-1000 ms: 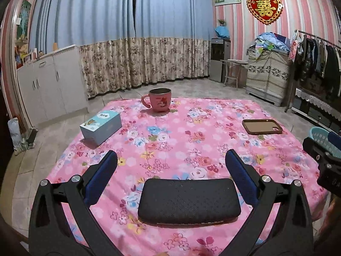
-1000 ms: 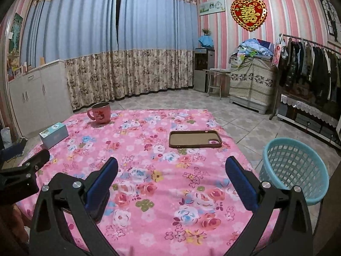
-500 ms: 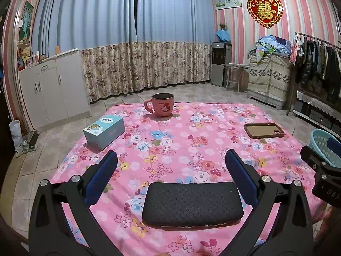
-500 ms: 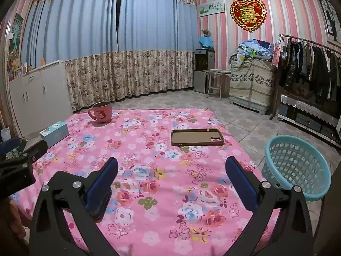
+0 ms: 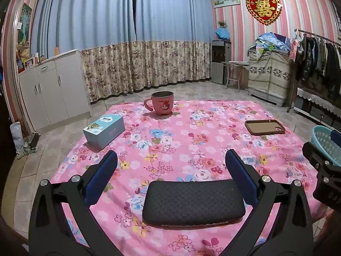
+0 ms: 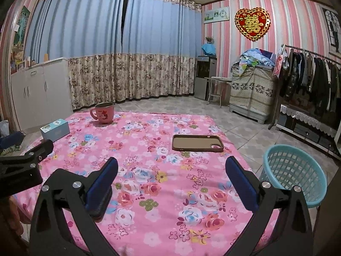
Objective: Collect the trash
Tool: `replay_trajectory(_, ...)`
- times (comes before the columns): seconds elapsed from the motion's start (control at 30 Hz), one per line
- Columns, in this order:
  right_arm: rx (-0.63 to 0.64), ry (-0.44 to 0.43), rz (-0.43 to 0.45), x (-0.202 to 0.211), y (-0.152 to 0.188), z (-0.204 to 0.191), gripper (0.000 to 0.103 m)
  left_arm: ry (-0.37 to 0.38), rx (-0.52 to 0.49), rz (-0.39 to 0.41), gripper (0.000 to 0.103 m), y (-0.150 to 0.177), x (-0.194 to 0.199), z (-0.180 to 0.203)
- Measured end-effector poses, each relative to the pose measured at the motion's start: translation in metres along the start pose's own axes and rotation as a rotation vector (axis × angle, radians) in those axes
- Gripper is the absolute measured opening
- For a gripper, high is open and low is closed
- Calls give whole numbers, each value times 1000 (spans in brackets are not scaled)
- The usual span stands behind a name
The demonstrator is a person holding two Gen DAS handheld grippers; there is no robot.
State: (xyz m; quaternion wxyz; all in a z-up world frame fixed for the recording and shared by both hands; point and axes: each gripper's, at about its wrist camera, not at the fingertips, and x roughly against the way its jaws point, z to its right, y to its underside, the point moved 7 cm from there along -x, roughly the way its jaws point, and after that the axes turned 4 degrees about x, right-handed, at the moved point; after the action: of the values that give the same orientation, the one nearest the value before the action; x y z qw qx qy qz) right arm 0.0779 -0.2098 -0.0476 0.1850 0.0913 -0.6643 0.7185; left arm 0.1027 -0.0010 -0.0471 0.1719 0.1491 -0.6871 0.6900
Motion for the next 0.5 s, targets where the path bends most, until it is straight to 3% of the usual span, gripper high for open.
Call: replay_trajectory(0.5, -1, 3, 0, 0, 0, -1, 98, 2, 3, 4, 98, 1, 0, 0)
